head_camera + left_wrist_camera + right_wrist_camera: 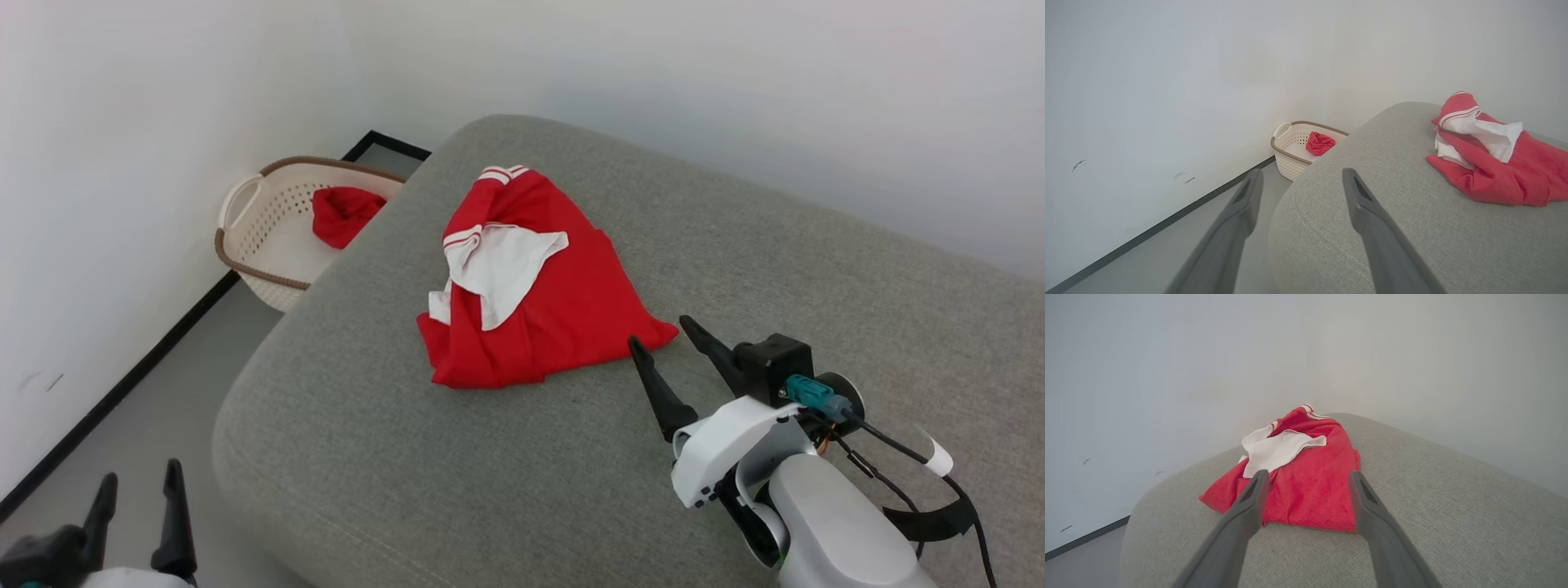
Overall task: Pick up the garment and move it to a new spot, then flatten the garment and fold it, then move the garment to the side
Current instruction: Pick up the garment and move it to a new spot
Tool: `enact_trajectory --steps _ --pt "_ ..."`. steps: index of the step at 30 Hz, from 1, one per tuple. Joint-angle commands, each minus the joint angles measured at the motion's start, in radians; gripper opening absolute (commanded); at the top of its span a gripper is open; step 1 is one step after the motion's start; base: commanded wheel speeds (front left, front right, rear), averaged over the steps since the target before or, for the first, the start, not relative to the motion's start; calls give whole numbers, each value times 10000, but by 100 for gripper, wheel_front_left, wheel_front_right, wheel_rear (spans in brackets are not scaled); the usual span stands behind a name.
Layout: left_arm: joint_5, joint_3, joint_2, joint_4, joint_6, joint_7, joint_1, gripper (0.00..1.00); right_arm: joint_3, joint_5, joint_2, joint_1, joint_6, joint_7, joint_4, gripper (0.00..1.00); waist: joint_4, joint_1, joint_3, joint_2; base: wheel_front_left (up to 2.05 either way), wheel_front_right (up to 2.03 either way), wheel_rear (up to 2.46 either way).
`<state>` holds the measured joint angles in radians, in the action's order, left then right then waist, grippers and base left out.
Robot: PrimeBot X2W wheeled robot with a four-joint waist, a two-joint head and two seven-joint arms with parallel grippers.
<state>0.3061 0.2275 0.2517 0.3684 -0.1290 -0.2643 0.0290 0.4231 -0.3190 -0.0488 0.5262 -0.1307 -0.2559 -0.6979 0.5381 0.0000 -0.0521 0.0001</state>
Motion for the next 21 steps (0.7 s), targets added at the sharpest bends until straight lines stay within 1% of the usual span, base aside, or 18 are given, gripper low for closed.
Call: enact_trajectory --steps 1,3,6,8,11,16,21 --pt "-82 55 -75 -48 -19 3 -125 100 110 -150 -29 169 -1 -64 -144 100 55 0 -72 -1 0 0 0" --pt "-84 -36 -88 -66 -23 3 -85 100 170 -277 -14 186 -1 -81 -240 100 21 0 -16 -1 0 0 0" --pt "-3 -470 86 -25 -25 3 61 100 -144 -322 -21 -1 -1 -102 -223 100 -91 0 128 -1 0 0 0" --pt "73 -1021 298 50 -26 3 310 100 -514 -168 -21 -292 -1 -98 -28 100 -198 0 224 -1 0 0 0" --pt "192 -2203 680 272 -27 3 847 100 -1150 171 -20 -885 -1 -102 389 100 -389 0 411 -1 0 0 0" --pt "873 -3994 1583 769 -14 4 2349 100 -1468 594 -20 -1278 1 -104 958 100 -1549 0 -88 -1 0 0 0" --pt "2285 -5622 2734 1331 -13 17 4321 100 -1626 963 -17 -932 1 -104 1504 100 -2792 0 -1183 -1 0 0 0"
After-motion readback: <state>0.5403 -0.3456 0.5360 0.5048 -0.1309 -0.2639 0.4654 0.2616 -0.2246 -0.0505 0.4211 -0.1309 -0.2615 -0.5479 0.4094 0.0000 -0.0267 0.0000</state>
